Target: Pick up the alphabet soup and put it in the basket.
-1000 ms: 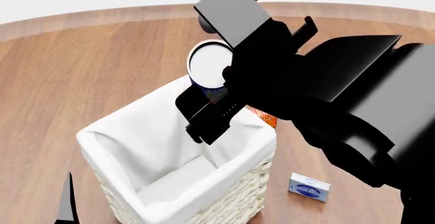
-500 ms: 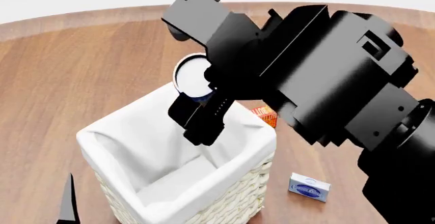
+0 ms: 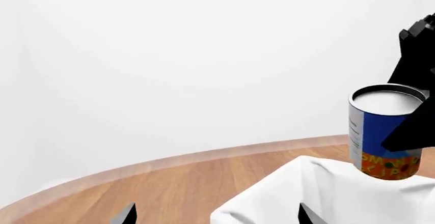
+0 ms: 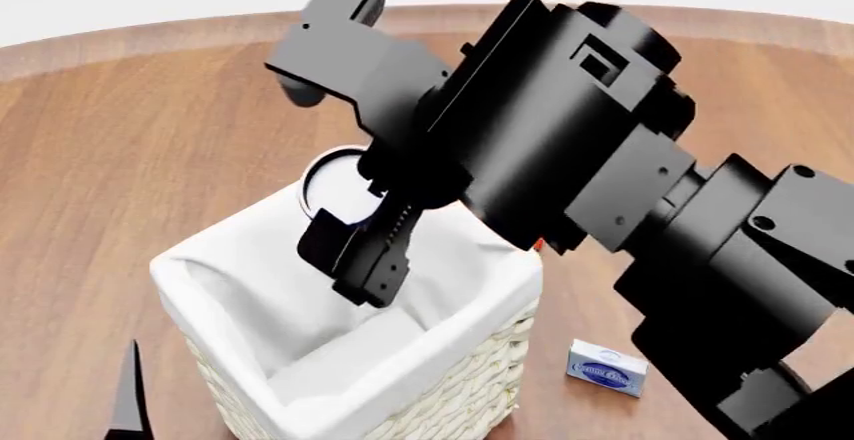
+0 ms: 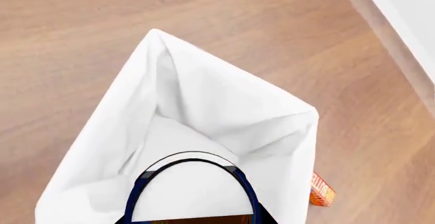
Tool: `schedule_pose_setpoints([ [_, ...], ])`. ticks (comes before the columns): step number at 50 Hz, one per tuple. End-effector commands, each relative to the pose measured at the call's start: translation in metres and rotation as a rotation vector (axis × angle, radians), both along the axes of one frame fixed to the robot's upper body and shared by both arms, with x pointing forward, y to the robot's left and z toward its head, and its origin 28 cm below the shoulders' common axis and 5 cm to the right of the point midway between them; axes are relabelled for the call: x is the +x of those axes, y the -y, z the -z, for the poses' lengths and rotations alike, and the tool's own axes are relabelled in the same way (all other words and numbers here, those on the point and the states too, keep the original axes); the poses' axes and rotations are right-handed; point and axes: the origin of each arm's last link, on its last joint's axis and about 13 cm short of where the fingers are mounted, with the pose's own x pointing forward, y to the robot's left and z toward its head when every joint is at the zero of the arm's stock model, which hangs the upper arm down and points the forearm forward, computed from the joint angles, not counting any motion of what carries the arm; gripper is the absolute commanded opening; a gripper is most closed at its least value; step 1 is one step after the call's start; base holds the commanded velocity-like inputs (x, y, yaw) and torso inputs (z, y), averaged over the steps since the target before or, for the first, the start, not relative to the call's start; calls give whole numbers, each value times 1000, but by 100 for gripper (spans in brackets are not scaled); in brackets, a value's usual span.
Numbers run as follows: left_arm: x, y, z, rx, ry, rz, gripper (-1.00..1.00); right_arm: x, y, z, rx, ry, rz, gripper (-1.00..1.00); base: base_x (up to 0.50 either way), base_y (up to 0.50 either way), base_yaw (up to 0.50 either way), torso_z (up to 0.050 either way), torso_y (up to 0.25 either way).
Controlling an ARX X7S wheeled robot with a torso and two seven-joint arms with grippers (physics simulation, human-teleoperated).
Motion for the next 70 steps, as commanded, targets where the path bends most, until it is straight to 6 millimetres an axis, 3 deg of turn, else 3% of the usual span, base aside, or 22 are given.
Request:
schedule_pose_setpoints([
  [1, 1, -3, -5, -23, 18, -12, 100, 10, -15, -5, 10, -44, -87, -100, 0, 0, 0, 0, 0],
  [31, 4, -5, 0, -24, 9, -15, 100, 34, -28, 16, -84, -122, -99, -100, 0, 0, 0, 1, 0],
  [70, 6, -4, 4, -30, -11, -13, 100, 32, -35, 40, -44, -175, -121, -100, 0, 0, 0, 0, 1],
])
